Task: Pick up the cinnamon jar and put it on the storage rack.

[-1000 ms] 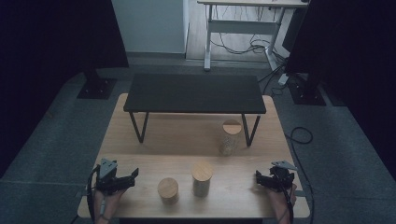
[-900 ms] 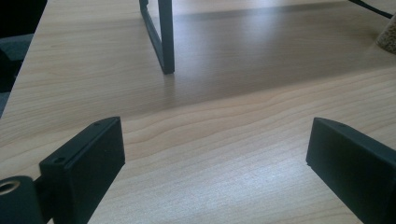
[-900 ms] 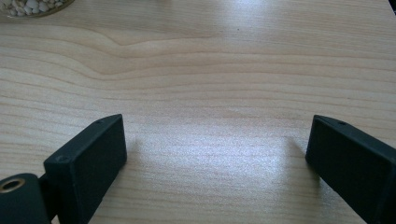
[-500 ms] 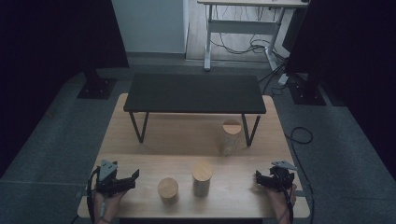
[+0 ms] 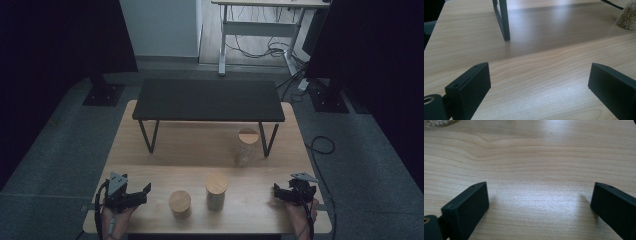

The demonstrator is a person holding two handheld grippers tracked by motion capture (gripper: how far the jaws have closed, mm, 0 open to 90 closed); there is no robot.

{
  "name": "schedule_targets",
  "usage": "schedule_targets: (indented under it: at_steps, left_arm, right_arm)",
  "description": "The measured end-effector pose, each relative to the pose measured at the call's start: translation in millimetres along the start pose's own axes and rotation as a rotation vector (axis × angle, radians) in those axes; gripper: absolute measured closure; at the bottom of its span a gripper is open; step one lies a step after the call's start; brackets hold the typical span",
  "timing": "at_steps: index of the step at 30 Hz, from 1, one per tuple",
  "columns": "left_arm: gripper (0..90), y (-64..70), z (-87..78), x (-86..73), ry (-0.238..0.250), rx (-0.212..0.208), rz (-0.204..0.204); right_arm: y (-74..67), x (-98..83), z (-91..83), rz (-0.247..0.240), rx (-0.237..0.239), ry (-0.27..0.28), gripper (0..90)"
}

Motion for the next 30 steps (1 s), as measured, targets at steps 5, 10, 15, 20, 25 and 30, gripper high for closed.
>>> schedule_targets:
  at_steps: [5, 10, 15, 20, 25, 30]
  left_arm:
    - [4.1, 2.9, -0.8, 1.0, 0.002, -0.004, 0.005]
    - [4.1, 6.3, -1.9, 2.7, 0.009, -0.01, 0.007]
    - [4.1, 9.7, -3.4, 4.2, 0.016, -0.017, 0.009]
    - [4.1, 13.3, -5.4, 5.1, 0.027, -0.025, 0.003]
    - [4.1, 17.2, -8.4, 7.2, 0.042, -0.032, -0.005]
    - [4.0, 22.8, -11.6, 9.7, 0.058, -0.04, -0.007]
  right_arm:
    - [0.0, -0.5, -0.7, -0.007, 0.006, 0.001, 2.7]
    - [-0.1, -0.7, -0.9, -0.009, 0.009, 0.001, 2.6]
    - [-0.5, -0.8, -0.7, -0.012, 0.012, 0.0, 1.7]
    - [-0.9, -0.9, -0.5, -0.014, 0.014, -0.002, 1.2]
    - [-0.9, -0.9, -0.4, -0.014, 0.015, -0.002, 1.0]
    - [-0.8, -0.9, -0.4, -0.014, 0.015, -0.002, 1.0]
Point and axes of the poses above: each handheld gripper's, and its own axes: z roughly forward along the jaws, x roughly out of its top, y roughly to its right, the point moved 9 cm from there along z, roughly forward along the jaws, and after that the axes turned 7 degrees about -x, right-handed, at the moved point
